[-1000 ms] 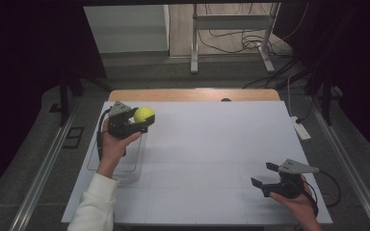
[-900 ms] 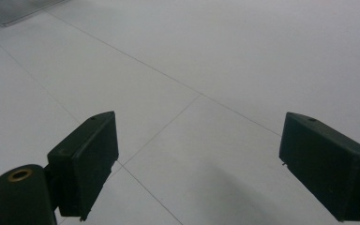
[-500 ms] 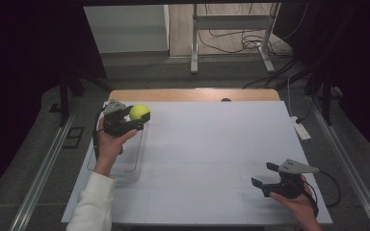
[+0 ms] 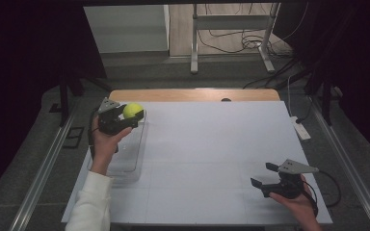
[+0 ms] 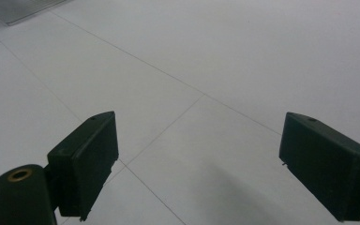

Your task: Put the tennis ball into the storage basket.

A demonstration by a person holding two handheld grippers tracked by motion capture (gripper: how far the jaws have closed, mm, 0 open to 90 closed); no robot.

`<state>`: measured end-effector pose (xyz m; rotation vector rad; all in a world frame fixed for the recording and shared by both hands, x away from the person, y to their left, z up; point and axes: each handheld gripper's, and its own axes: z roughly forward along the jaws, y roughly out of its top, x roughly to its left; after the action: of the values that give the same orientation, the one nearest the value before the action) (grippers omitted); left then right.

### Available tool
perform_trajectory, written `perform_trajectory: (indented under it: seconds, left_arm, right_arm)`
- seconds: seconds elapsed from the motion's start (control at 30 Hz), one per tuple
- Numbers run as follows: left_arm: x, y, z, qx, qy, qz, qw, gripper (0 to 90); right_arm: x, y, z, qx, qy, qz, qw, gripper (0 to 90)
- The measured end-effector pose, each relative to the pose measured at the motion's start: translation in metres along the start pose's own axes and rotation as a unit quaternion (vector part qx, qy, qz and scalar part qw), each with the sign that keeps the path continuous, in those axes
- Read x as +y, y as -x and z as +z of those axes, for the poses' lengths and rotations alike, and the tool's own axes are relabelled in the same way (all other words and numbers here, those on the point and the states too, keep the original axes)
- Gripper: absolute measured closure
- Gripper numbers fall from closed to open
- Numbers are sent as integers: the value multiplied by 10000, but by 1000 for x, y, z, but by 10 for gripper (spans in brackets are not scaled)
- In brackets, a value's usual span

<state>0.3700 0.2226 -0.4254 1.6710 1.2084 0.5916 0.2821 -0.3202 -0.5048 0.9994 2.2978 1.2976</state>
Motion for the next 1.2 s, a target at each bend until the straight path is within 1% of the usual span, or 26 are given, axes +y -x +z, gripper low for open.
perform_trajectory:
  seconds: [0.07,0.1,0.2,0.47,0.6,0.77,0.83,0.9,1.07,1.2]
  left_arm:
    - [0,-2,0,16,9,-8,10000,266]
    - [0,-3,0,84,-5,5,10000,266]
    - [-1,-7,2,129,-44,-11,9999,266]
    - [-6,-22,7,304,-146,-174,9993,266]
    - [-8,-26,8,362,-173,-200,9990,266]
    - [-7,-28,8,389,-139,-228,9989,266]
    - [-7,-30,7,436,-126,-225,9987,266]
    - [-7,-31,7,457,-127,-257,9985,265]
    - [-9,-37,7,590,-132,-335,9976,266]
    - [-10,-42,8,630,-145,-371,9972,266]
  right_arm:
    - [0,0,0,0,2,1,10000,125]
    - [0,0,0,1,4,6,10000,125]
    - [0,0,0,0,6,3,10000,125]
    - [0,0,0,-6,-1,-3,10000,125]
    - [0,1,0,-8,-8,4,10000,124]
    - [0,1,0,-4,-14,1,10000,124]
    - [0,1,0,-6,-11,8,10000,124]
    - [0,1,0,-6,-13,6,10000,125]
    - [0,0,0,-6,-26,-13,10000,124]
    - [0,1,0,4,-20,2,10000,124]
